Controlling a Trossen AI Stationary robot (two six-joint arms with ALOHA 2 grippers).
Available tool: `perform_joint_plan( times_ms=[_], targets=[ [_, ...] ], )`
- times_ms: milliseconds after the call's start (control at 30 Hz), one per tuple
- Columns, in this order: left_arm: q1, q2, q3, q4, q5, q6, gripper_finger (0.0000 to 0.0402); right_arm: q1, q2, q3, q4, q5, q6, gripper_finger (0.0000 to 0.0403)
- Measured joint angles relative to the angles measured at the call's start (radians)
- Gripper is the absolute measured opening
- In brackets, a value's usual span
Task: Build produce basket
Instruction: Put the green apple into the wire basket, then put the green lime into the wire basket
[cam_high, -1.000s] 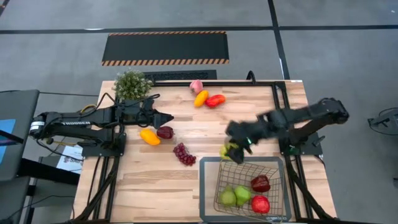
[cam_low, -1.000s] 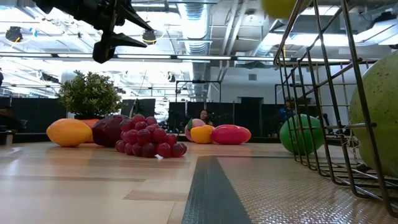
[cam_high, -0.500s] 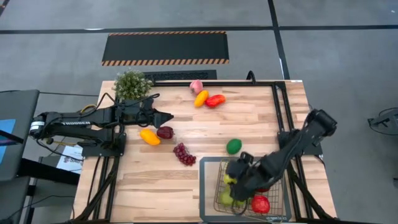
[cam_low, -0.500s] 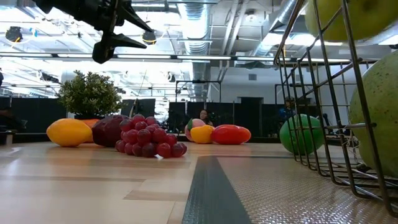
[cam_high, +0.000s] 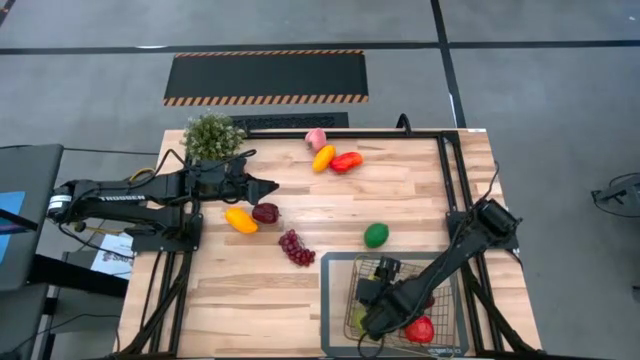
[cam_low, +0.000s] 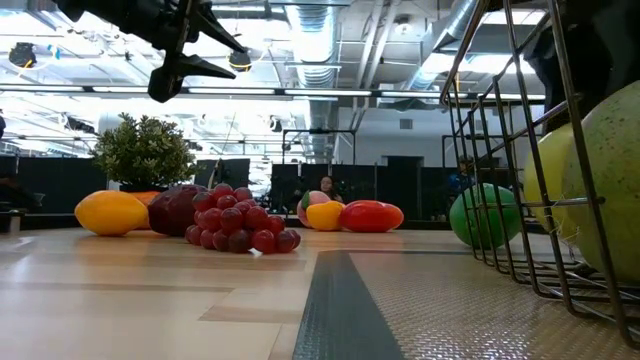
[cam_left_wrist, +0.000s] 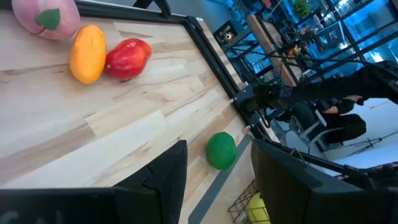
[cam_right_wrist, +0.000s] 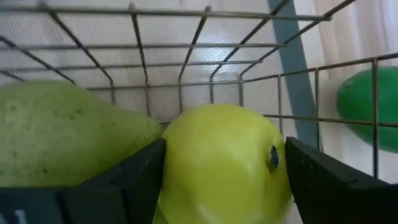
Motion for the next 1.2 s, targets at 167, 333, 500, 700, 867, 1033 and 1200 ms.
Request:
perform_joint_plan(
  times_ms=[167, 333, 500, 700, 867, 1033, 1200],
  targets=[
    [0.000, 0.000, 0.000, 0.000, 0.000, -0.001, 0.0165, -0.003, 0.015, 0.000, 0.000, 0.015, -0.001, 0.0297],
    [0.000, 0.000, 0.000, 0.001, -0.001, -0.003, 0.0165, -0.003, 0.014, 0.001, 0.003, 0.014, -0.003, 0.0301],
    [0.000, 0.000, 0.000, 0.002, -0.002, -0.003, 0.0165, -0.003, 0.005, 0.001, 0.017, 0.009, -0.012, 0.0327],
    [0.000, 0.000, 0.000, 0.007, -0.002, -0.003, 0.0165, -0.011, -0.005, 0.002, 0.044, -0.018, -0.062, 0.0354],
    [0.000, 0.000, 0.000, 0.009, -0.002, -0.003, 0.0165, -0.012, -0.007, 0.001, 0.044, -0.021, -0.080, 0.0357],
    [0.000, 0.000, 0.000, 0.009, -0.002, -0.006, 0.0165, -0.012, -0.031, 0.000, 0.034, -0.023, -0.085, 0.0354],
    [0.000, 0.000, 0.000, 0.009, -0.002, -0.009, 0.0165, -0.013, -0.138, 0.000, 0.048, -0.018, -0.090, 0.0355]
  ],
)
